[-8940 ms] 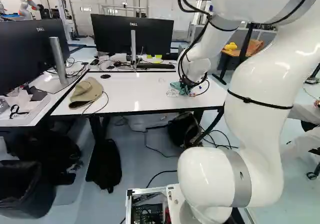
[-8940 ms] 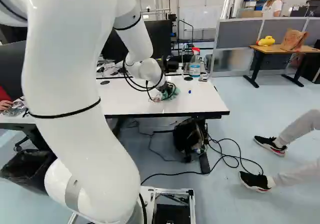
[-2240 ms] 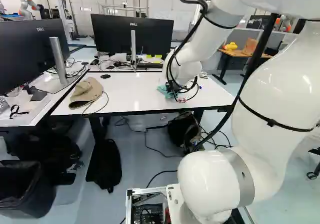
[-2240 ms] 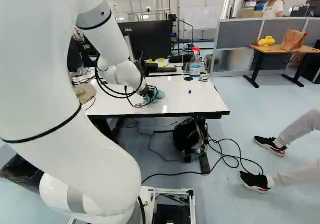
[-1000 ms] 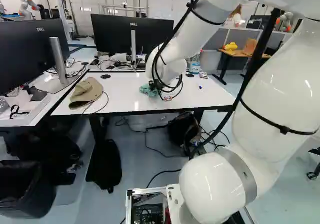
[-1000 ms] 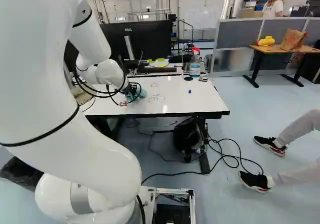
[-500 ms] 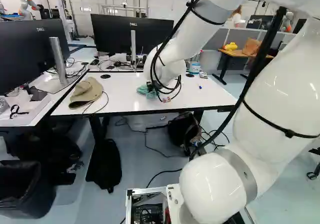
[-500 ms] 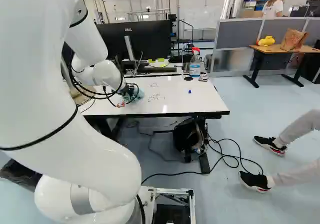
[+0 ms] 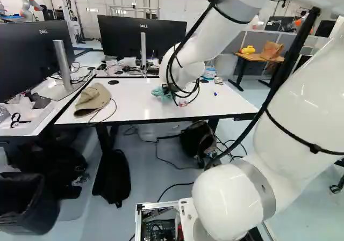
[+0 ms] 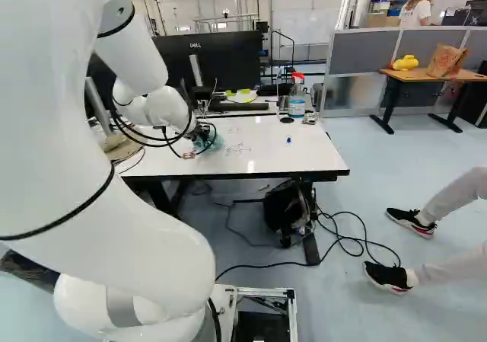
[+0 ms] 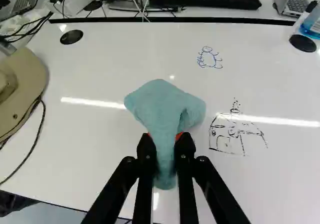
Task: Clean the table with the green towel
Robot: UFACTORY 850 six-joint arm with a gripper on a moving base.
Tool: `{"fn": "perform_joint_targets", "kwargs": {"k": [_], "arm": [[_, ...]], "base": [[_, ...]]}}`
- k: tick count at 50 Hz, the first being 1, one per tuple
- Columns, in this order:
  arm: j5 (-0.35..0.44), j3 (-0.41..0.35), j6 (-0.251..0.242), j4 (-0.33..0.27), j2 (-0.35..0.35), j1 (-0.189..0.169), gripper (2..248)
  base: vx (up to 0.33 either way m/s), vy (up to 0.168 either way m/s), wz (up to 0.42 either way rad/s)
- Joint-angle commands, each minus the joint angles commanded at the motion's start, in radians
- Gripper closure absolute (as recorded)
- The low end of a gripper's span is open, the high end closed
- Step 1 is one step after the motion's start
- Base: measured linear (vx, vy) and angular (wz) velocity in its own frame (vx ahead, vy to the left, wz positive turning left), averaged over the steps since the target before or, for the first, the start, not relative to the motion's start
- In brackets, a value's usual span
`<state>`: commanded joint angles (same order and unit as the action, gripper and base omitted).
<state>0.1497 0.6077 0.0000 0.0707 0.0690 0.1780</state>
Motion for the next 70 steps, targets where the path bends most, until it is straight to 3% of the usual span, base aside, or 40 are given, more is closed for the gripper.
{"fn": "perform_joint_targets", "kwargs": {"k": [54,70], "arm": [[0.000,0.008,0.000,0.000,0.004,-0.197,200],[0.000,0.024,0.000,0.000,-0.029,-0.218,200]], "base": [[0.000,0.000,0.000],[0.000,0.000,0.000]]}}
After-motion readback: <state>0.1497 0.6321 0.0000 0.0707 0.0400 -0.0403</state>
